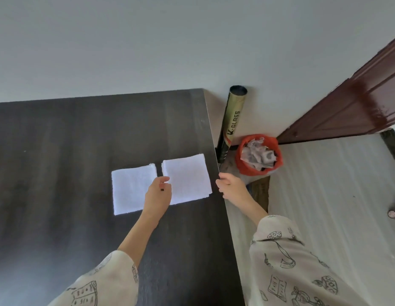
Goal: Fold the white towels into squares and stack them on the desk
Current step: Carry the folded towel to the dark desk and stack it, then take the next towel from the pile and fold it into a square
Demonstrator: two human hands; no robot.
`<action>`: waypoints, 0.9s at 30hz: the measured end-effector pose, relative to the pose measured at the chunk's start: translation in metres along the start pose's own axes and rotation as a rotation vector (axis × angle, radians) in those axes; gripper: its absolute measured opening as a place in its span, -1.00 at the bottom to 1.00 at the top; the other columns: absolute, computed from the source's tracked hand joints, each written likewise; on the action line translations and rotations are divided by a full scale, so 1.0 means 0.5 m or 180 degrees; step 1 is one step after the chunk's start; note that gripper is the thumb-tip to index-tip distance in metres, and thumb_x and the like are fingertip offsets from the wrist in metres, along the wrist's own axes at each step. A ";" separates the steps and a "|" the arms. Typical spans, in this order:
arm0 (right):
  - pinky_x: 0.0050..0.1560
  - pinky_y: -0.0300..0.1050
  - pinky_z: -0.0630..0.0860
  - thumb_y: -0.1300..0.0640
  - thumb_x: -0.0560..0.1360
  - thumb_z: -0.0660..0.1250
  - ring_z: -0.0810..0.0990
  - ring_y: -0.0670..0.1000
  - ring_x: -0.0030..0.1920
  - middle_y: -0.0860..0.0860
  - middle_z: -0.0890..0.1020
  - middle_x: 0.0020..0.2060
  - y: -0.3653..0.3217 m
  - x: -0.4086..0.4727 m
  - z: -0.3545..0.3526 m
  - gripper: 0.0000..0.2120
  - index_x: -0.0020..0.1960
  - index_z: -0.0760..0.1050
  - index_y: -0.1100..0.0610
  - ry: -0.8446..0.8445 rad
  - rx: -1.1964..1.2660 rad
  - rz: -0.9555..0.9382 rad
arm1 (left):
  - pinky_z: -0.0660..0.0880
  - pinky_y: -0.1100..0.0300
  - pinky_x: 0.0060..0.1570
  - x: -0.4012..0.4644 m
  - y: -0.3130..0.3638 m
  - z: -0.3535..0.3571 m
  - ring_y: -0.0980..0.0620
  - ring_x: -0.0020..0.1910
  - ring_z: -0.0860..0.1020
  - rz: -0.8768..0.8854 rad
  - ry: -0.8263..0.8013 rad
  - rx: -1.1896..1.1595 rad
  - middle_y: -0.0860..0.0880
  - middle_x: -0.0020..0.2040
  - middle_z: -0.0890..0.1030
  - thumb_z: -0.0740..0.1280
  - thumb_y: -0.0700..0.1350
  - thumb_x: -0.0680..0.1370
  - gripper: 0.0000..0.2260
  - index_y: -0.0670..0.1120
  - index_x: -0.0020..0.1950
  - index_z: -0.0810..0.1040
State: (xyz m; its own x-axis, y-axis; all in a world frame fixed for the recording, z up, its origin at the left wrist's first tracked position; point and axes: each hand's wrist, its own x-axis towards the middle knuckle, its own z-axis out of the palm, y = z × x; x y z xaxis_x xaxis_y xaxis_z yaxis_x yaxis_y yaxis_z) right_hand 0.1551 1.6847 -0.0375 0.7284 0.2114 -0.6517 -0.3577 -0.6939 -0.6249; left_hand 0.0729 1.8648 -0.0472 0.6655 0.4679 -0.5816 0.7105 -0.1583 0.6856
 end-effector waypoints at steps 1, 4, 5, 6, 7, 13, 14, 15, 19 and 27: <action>0.28 0.02 0.43 0.07 0.59 0.16 0.50 0.07 0.20 0.10 0.49 0.24 0.018 -0.019 -0.017 -0.61 0.40 0.31 0.13 -0.0005 0.0115 -0.0031 | 0.50 0.05 0.16 -0.020 0.010 0.016 -0.10 0.16 0.51 0.0105 -0.0079 0.0045 -0.11 0.25 0.49 0.12 -0.14 0.61 -0.75 -0.06 0.28 0.39; 0.15 -0.06 0.50 0.09 0.59 0.17 0.57 0.03 0.04 0.05 0.55 0.08 0.087 -0.084 -0.084 -0.66 0.34 0.37 0.13 0.0093 0.0510 -0.0086 | 0.48 0.18 0.07 -0.095 0.047 0.078 -0.02 0.09 0.54 0.0423 -0.0349 0.0190 -0.07 0.20 0.51 0.13 -0.09 0.62 -0.78 -0.04 0.25 0.41; 0.09 -0.08 0.51 0.11 0.58 0.18 0.58 0.01 -0.01 0.02 0.56 0.02 0.116 -0.109 -0.111 -0.68 0.32 0.39 0.14 0.0150 0.0660 -0.0078 | 0.47 0.19 0.06 -0.126 0.063 0.104 0.01 0.06 0.54 0.0505 -0.0429 0.0208 -0.06 0.17 0.53 0.12 -0.10 0.62 -0.77 -0.05 0.25 0.41; 0.04 -0.08 0.52 0.12 0.58 0.19 0.58 -0.01 -0.06 0.01 0.57 -0.03 0.150 -0.137 -0.141 -0.70 0.29 0.40 0.15 0.0221 0.0816 -0.0074 | 0.47 0.18 0.05 -0.160 0.079 0.135 0.02 0.02 0.55 0.0572 -0.0511 0.0207 -0.05 0.13 0.54 0.12 -0.11 0.62 -0.77 -0.06 0.25 0.42; -0.01 -0.08 0.52 0.13 0.58 0.20 0.59 -0.02 -0.12 -0.01 0.58 -0.09 0.186 -0.165 -0.173 -0.73 0.26 0.42 0.16 0.0311 0.0966 -0.0076 | 0.47 0.17 0.06 -0.195 0.095 0.168 0.03 0.00 0.55 0.0641 -0.0593 0.0208 -0.05 0.11 0.56 0.12 -0.11 0.62 -0.76 -0.08 0.25 0.43; -0.23 -0.24 0.47 0.16 0.59 0.19 0.56 0.00 -0.24 0.05 0.59 -0.19 0.453 -0.400 -0.395 -0.88 0.06 0.47 0.11 0.1074 0.1782 -0.0164 | 0.50 0.08 0.10 -0.430 0.176 0.449 0.04 0.02 0.56 0.1215 -0.1125 0.0527 0.02 0.03 0.58 0.17 -0.07 0.60 -0.78 -0.02 0.22 0.46; -0.20 -0.20 0.47 0.15 0.58 0.19 0.57 0.03 -0.21 0.05 0.60 -0.19 0.506 -0.444 -0.433 -0.90 0.03 0.48 0.09 0.1216 0.1855 -0.0126 | 0.50 0.07 0.10 -0.469 0.186 0.507 0.01 0.03 0.56 0.1333 -0.1268 0.0618 -0.01 0.04 0.58 0.18 -0.08 0.59 -0.78 -0.05 0.21 0.47; -0.17 -0.16 0.47 0.15 0.58 0.19 0.57 0.03 -0.19 0.04 0.61 -0.19 0.560 -0.487 -0.469 -0.90 -0.01 0.49 0.07 0.1350 0.1953 -0.0059 | 0.51 0.08 0.07 -0.508 0.197 0.567 -0.02 0.01 0.56 0.1464 -0.1419 0.0708 -0.06 0.03 0.58 0.19 -0.11 0.59 -0.79 -0.09 0.21 0.48; -0.24 -0.25 0.46 0.18 0.58 0.19 0.56 -0.01 -0.26 0.03 0.60 -0.22 0.776 -0.675 -0.614 -0.85 0.08 0.50 0.17 0.2097 0.2410 0.0160 | 0.45 0.40 -0.32 -0.668 0.251 0.819 0.10 -0.29 0.54 0.1953 -0.2121 0.1024 -0.07 -0.14 0.56 0.19 -0.24 0.59 -0.83 -0.19 0.15 0.48; -0.13 -0.16 0.50 0.16 0.59 0.19 0.59 0.02 -0.16 0.05 0.63 -0.15 1.116 -1.027 -0.789 -0.83 0.13 0.49 0.16 0.3656 0.2956 0.0562 | 0.48 0.20 -0.10 -1.021 0.347 1.234 0.12 -0.21 0.59 0.2956 -0.3542 0.1572 0.02 -0.10 0.59 0.20 -0.19 0.59 -0.86 0.01 0.00 0.51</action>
State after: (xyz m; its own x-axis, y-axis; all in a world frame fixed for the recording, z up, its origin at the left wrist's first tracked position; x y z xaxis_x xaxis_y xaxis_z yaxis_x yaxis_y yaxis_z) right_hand -0.1880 0.9176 0.1180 0.5304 -0.7785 -0.3355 -0.4020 0.1175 -0.9081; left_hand -0.0024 1.0622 0.0985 0.5724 -0.7898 -0.2203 -0.1876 -0.3877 0.9025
